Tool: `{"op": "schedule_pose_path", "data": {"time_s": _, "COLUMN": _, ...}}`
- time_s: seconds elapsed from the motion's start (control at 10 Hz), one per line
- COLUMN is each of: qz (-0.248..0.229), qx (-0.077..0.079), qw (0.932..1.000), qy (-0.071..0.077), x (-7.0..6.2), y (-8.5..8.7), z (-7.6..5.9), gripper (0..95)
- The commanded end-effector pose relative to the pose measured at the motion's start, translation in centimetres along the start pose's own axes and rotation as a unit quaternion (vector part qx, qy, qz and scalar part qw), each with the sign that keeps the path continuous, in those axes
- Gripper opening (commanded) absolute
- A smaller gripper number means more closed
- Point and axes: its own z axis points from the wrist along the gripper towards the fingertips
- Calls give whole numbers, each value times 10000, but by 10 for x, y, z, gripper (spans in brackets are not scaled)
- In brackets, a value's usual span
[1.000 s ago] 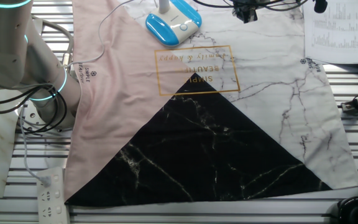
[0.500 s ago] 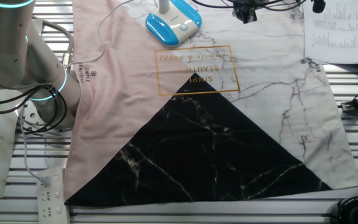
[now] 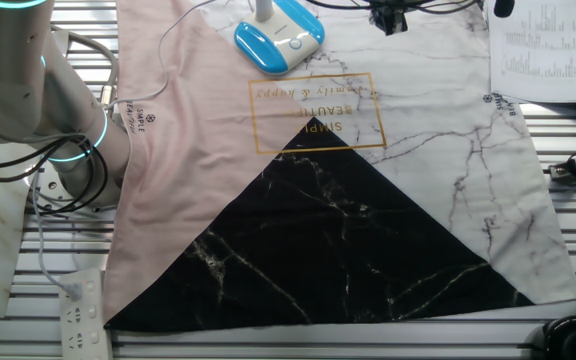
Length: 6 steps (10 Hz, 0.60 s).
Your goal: Turn on the desk lamp by pressing the button
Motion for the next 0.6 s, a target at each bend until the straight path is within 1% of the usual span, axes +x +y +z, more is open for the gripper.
{"op": "schedule_pose_path", "data": {"time_s": 0.1, "qz": -39, "qx": 4, "qw": 10000, "qy": 0, "x": 0, "y": 0, "z": 0, "gripper": 0}}
{"op": "schedule_pose_path", "data": {"time_s": 0.2, "qz": -113, "qx": -1, "qw": 9999, "qy": -6, "x": 0, "y": 0, "z": 0, "gripper": 0}}
{"op": "schedule_pose_path", "data": {"time_s": 0.6, "qz": -85, "qx": 2, "qw": 10000, "qy": 30, "x": -1, "y": 0, "z": 1, "gripper": 0}}
